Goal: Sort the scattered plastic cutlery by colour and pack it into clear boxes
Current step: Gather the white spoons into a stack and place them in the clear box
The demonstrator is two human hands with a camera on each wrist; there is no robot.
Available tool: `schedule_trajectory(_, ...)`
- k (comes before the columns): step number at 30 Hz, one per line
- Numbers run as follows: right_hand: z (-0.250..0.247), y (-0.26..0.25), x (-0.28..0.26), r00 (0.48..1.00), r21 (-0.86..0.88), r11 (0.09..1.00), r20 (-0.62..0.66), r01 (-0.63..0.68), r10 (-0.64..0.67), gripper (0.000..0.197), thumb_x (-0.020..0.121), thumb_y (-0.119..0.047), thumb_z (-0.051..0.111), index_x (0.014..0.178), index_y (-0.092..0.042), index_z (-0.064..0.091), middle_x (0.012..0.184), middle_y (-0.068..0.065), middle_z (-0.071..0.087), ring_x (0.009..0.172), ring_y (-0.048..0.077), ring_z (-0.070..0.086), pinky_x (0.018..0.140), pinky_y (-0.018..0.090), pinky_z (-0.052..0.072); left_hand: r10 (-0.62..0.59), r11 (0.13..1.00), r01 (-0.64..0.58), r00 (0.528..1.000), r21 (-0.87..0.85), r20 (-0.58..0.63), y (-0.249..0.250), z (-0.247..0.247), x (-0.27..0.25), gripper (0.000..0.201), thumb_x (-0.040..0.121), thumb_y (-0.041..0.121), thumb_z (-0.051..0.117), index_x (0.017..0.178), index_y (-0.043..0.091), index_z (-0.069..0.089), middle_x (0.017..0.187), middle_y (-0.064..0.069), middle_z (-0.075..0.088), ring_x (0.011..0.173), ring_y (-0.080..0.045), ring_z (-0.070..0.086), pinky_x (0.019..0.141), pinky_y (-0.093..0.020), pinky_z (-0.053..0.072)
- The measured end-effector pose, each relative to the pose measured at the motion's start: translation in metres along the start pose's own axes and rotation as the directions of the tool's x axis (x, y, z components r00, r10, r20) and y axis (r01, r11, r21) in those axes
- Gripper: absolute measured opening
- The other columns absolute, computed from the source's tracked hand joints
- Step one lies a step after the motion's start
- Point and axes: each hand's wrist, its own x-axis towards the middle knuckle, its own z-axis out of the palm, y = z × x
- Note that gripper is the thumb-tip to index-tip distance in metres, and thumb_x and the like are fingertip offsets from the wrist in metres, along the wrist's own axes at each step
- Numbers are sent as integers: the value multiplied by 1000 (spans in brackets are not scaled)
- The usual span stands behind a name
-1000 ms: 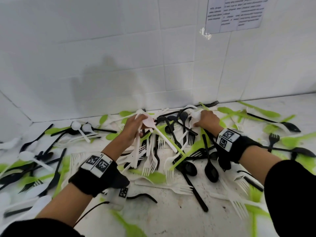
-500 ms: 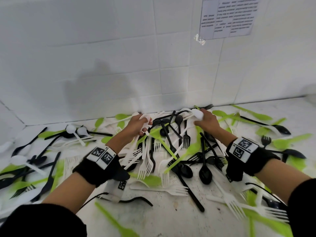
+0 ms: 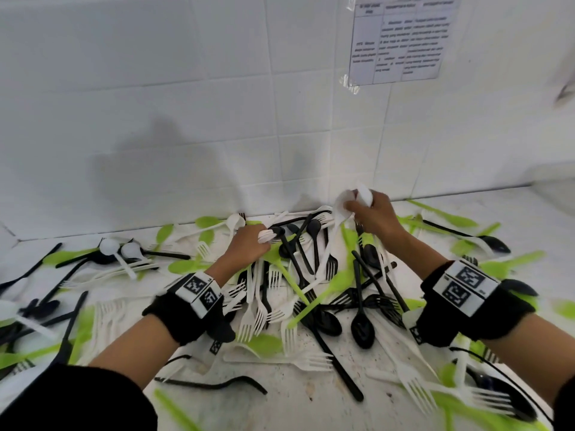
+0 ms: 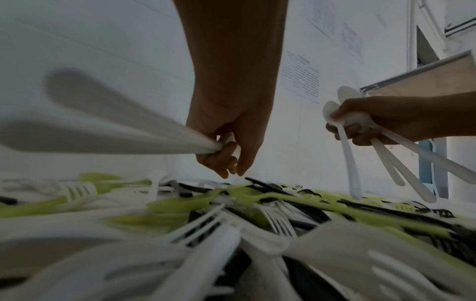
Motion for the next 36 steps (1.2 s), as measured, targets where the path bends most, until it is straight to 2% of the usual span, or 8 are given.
schedule_trajectory(3,-2,-14,6,994,110,994,-109,17,-5,17,88,-8,55,77,-22,56,61,-1,51,38,-2,47,36,9,31,-46,999,46,998,-10,-43,-5,-13,4,33,80,21,61,105,-1,64,105,-19,65,100,-31,59,69,-27,35)
schedule_trajectory(7,6,-28,10,993,195,981,-112,-9,31,15,92,-7,46,81,-18,49,69,3,54,35,-2,49,31,13,27,-165,960,155,986,-234,-24,-17,-33,6,12,83,-1,51,88,5,61,78,-11,63,41,-1,55,37,-15,39)
schedule_trajectory(11,26,-27,13,998,149,987,-8,-59,60,14,92,-12,46,80,-19,49,73,10,62,39,8,56,33,15,26,-227,943,213,974,-255,-27,-36,-46,3,17,83,-5,49,85,8,60,68,-3,59,31,1,44,32,-12,33)
schedule_trajectory(16,53,-31,8,977,227,953,119,-202,178,7,94,-11,47,90,-8,53,71,7,60,41,11,60,38,19,45,-263,947,243,962,-209,-73,-54,-55,-4,5,81,7,62,86,7,61,62,-2,50,44,-8,46,32,-11,32)
schedule_trajectory(22,67,-31,7,928,349,867,240,-357,285,15,92,-11,53,77,-9,50,50,4,57,34,9,54,35,17,44,-277,943,254,957,-214,-84,-69,-58,-11,17,82,11,64,97,2,65,76,-10,55,51,-13,46,31,-11,31)
schedule_trajectory(25,69,-27,10,909,392,826,269,-405,318,15,92,-9,53,81,0,51,47,7,57,35,11,54,35,19,44,-279,937,256,958,-236,-68,-74,-59,-13,17,81,12,68,96,5,64,75,-9,56,40,-3,49,32,-11,31)
schedule_trajectory(29,71,-28,9,875,457,755,355,-470,330,11,94,-7,45,88,0,51,75,14,69,56,20,69,57,32,59,-211,961,218,976,-172,58,-76,-64,-21,18,78,18,73,91,7,68,72,-4,60,49,-8,48,36,-11,31)
schedule_trajectory(36,84,-27,9,858,418,756,344,-504,381,12,91,-5,48,81,-1,51,63,9,60,39,12,56,42,21,50,35,999,-41,919,7,393,-80,-66,-34,19,68,27,83,81,19,70,77,0,69,71,-7,58,64,-22,42)
